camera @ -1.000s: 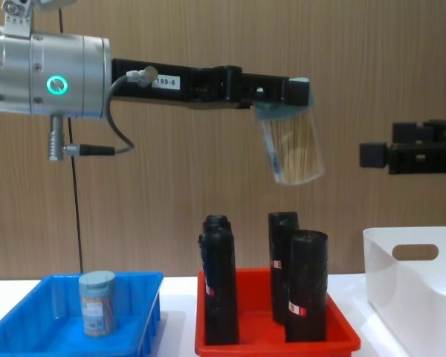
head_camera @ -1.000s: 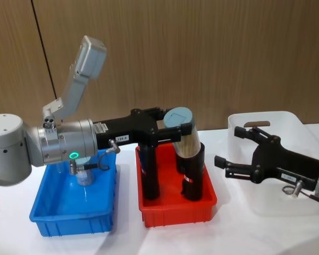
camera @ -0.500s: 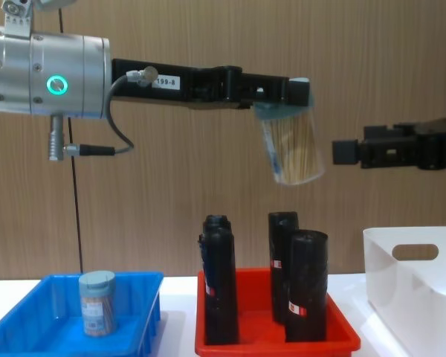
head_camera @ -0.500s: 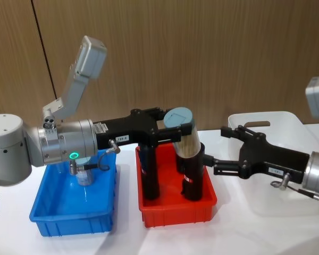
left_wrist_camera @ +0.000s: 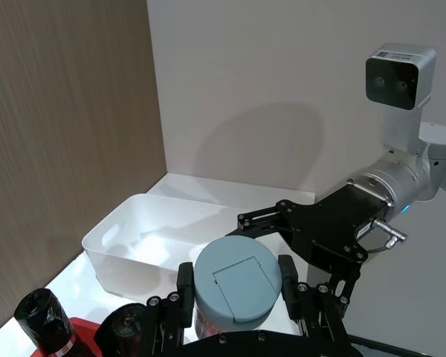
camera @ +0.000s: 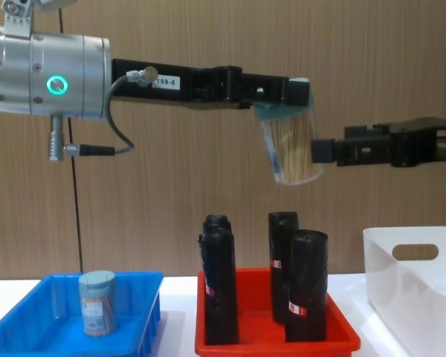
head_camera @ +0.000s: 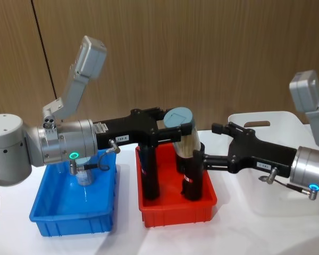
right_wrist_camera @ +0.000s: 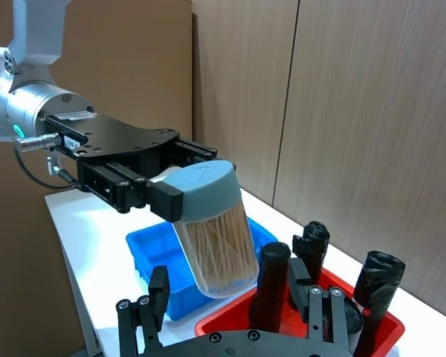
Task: Pick the cotton swabs from the blue box and place them into the white box.
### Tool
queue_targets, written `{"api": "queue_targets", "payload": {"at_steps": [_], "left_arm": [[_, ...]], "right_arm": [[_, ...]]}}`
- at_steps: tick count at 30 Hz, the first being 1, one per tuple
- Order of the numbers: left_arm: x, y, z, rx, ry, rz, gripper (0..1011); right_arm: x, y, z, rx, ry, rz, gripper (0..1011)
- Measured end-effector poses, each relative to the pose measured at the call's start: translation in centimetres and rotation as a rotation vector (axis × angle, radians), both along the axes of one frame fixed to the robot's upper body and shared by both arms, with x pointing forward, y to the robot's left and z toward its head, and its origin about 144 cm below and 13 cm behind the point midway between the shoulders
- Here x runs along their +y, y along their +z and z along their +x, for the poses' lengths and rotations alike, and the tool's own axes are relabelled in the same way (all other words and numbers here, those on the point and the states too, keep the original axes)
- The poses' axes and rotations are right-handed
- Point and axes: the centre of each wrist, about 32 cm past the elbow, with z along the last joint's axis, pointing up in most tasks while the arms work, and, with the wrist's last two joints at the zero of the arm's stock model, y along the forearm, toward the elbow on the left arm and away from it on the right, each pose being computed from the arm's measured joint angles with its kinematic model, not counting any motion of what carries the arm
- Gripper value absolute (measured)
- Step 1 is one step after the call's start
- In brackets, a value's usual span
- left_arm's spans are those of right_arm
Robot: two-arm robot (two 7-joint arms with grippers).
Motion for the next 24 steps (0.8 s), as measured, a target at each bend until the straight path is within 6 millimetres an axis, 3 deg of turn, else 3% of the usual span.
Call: {"api": "queue_targets", "payload": {"at_steps": [24], "left_arm": [[0.0,0.0,0.0,0.0,0.0,0.0,690]], "right_arm": [[1.3,-0.6,1.1,0.01,-0.016,0.002,1002]]}}
